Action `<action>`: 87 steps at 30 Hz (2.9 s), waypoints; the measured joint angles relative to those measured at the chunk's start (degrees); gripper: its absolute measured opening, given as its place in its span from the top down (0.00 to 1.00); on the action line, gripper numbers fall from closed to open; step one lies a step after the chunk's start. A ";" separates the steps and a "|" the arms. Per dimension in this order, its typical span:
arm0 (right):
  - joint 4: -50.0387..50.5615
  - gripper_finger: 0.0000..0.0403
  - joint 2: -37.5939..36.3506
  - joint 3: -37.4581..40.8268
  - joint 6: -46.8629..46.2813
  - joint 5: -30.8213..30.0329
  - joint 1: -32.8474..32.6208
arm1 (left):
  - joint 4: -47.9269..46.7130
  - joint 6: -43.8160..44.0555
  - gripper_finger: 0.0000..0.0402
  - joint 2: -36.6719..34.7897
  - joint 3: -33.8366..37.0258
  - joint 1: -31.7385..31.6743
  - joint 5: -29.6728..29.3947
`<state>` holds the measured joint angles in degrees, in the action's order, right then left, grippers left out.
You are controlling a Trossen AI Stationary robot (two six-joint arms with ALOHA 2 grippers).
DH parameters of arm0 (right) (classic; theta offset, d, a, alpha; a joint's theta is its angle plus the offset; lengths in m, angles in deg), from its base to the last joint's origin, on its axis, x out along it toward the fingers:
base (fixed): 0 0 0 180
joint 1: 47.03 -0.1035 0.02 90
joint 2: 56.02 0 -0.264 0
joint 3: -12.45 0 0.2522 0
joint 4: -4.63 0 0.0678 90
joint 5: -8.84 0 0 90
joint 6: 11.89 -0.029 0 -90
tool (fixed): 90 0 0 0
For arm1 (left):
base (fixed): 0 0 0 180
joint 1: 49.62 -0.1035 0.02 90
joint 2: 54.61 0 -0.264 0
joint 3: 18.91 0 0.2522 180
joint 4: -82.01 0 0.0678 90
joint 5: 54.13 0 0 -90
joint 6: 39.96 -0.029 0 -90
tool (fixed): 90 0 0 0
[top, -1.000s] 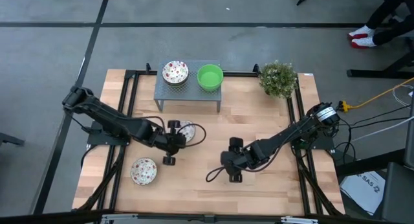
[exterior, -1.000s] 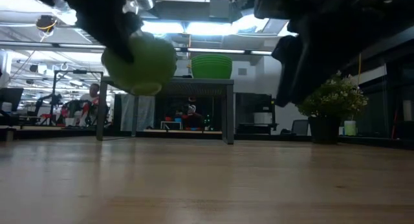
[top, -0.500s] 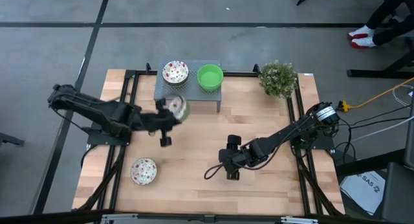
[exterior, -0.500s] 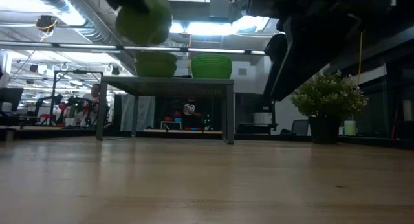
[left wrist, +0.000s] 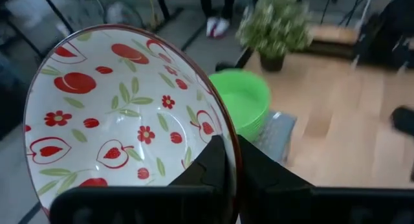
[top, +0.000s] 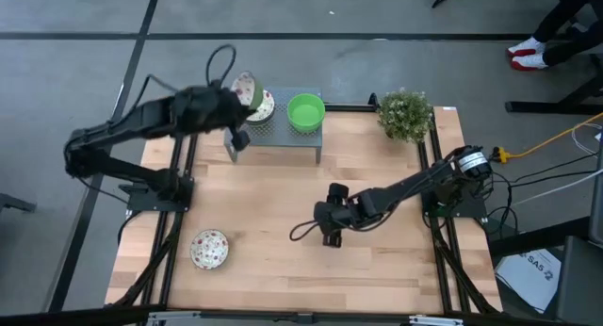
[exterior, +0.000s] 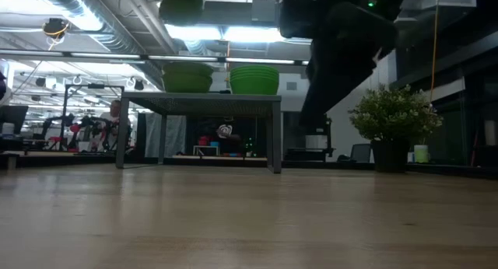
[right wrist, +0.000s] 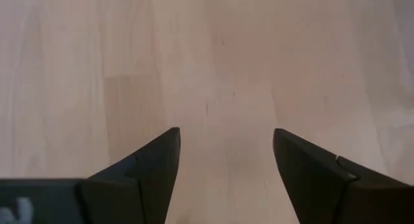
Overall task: Pick & Place Mini bowls
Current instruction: Stack the white patterned bowl on the white patterned bowl on the shelf
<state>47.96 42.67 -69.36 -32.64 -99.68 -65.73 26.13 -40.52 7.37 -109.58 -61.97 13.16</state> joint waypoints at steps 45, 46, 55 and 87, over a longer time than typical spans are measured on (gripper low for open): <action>0.54 0.39 0.00 0.00 -7.12 0.15 8.46 | -19.43 -9.05 0.69 21.08 -9.66 -15.71 12.70; 0.41 0.39 0.00 0.00 -7.12 0.15 8.50 | -19.64 -9.05 0.67 20.85 -9.99 -15.71 13.54; 0.37 0.39 0.00 0.00 -7.02 0.13 8.48 | -19.35 -8.68 0.62 18.44 -20.93 -15.50 16.91; -2.19 0.39 0.02 0.00 -2.12 11.90 8.74 | -46.21 30.90 0.62 11.53 -27.18 23.50 25.28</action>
<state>45.77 42.70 -69.36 -34.76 -87.78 -56.98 -20.09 -9.62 18.90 -136.76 -38.47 38.44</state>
